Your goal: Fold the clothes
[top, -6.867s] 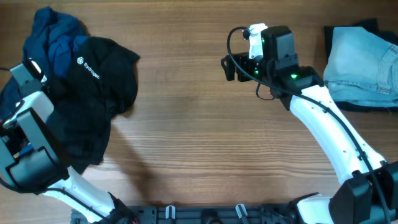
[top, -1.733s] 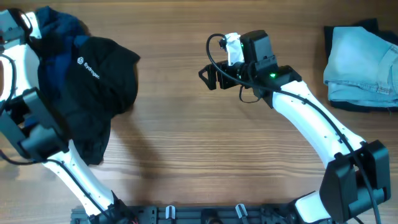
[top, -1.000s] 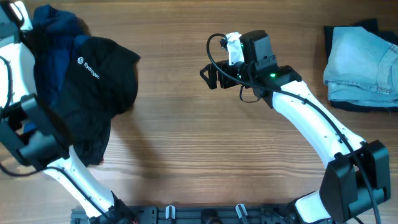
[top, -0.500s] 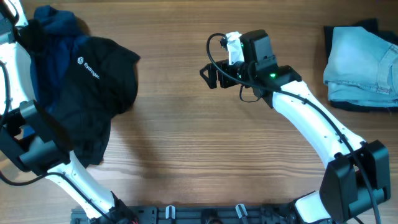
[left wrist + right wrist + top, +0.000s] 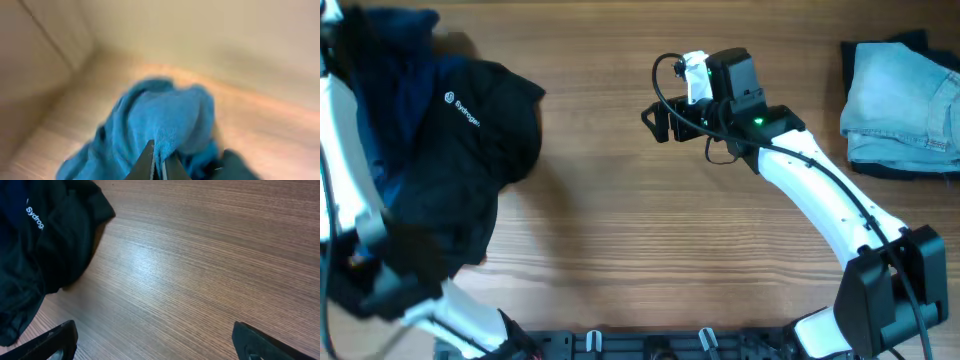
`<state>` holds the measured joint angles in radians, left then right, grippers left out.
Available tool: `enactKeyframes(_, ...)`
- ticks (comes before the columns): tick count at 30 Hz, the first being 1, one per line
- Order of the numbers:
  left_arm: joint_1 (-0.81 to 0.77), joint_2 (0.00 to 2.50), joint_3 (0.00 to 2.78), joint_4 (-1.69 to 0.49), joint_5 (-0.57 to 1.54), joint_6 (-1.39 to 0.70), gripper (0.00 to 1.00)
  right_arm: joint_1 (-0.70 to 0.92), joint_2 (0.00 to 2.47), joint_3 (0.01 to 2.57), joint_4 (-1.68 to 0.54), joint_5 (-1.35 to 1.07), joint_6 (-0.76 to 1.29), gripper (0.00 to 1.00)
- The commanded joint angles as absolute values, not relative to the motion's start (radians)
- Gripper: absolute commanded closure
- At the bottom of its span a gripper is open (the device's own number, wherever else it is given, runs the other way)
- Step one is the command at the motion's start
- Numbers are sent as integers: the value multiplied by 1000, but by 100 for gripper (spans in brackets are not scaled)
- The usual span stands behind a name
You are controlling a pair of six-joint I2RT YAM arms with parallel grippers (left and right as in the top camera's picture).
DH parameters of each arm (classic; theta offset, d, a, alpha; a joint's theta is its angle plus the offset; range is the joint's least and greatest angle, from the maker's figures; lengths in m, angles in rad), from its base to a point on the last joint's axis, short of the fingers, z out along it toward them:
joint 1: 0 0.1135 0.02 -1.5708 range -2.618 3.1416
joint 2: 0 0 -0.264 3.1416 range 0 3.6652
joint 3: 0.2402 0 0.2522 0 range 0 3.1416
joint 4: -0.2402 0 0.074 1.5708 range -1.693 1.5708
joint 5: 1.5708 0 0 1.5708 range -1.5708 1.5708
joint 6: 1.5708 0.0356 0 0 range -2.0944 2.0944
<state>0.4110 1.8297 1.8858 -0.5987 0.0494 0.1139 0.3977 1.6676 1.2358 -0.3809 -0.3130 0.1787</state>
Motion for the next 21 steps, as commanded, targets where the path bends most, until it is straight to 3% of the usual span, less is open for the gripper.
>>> enactKeyframes(1, 342, 1616, 1899, -555, 59, 97, 96, 389, 1665, 1253, -377, -291, 179, 1)
enactKeyframes(12, 241, 1374, 1899, -400, 135, 34, 96, 292, 1515, 1253, -380, -292, 180, 1)
enactKeyframes(21, -47, 1373, 1898, -534, 320, -65, 96, 151, 1262, 1253, -498, -292, 207, 0)
